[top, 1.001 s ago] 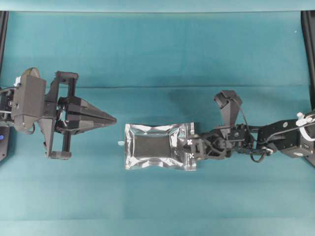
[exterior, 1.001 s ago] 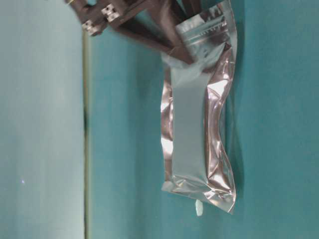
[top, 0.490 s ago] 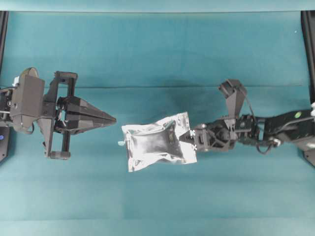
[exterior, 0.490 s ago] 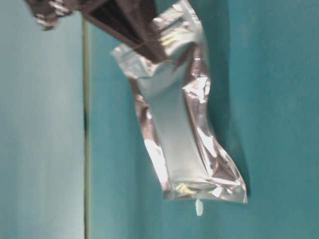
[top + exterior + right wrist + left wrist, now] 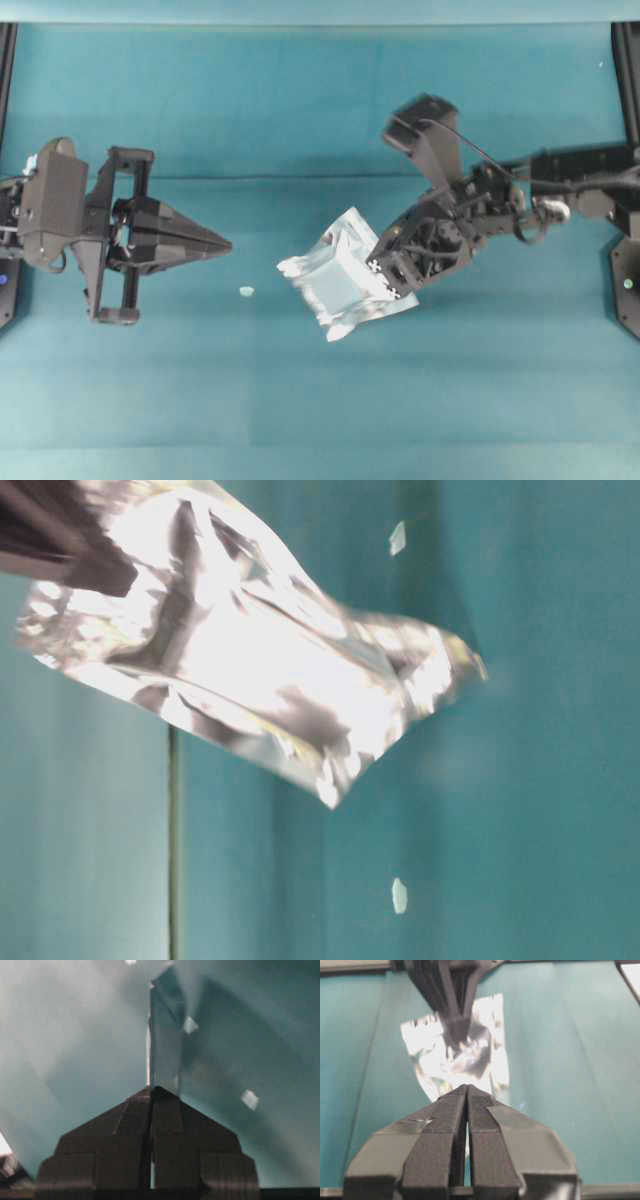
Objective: Hand over the silver zip bag and make it stand upright.
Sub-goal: 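Lift the bag with the right gripper and rotate it upright, then carry the hanging bag toward the left gripper, left gripper approaching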
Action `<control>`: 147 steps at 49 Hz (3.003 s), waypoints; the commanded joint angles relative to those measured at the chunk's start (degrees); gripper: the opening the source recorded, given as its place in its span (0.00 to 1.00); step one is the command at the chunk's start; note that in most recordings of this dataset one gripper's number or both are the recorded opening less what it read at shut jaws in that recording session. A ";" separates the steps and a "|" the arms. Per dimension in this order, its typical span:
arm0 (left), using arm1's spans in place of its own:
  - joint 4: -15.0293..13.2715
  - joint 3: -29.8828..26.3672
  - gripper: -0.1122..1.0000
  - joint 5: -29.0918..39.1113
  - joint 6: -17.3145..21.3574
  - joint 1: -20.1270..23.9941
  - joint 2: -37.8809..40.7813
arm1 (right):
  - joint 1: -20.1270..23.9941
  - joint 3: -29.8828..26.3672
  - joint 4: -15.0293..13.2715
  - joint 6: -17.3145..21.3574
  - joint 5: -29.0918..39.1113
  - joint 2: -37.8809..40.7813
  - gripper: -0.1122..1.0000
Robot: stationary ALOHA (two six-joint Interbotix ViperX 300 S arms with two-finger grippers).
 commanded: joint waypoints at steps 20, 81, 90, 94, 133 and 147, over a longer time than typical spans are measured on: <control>0.18 1.85 0.11 2.46 -0.18 -0.09 -5.10 | 0.00 -21.27 0.00 -21.80 24.35 9.76 0.08; 0.18 3.34 0.11 6.50 -0.26 -0.09 -4.92 | 2.20 -38.23 -9.67 -42.71 37.71 23.55 0.08; 0.18 3.43 0.11 5.89 -2.99 -0.09 -5.01 | 2.20 -38.06 -9.76 -42.63 37.27 24.08 0.08; 0.18 3.52 0.11 5.36 -5.80 -0.09 -4.83 | 2.20 -38.06 -9.76 -42.36 36.91 24.17 0.08; 0.18 8.61 0.92 -13.27 -11.07 0.35 10.20 | 2.20 -37.18 -9.76 -42.28 35.16 24.26 0.08; 0.09 9.93 0.92 -31.46 -13.45 1.41 26.28 | 2.20 -35.77 -9.76 -42.19 34.01 24.17 0.08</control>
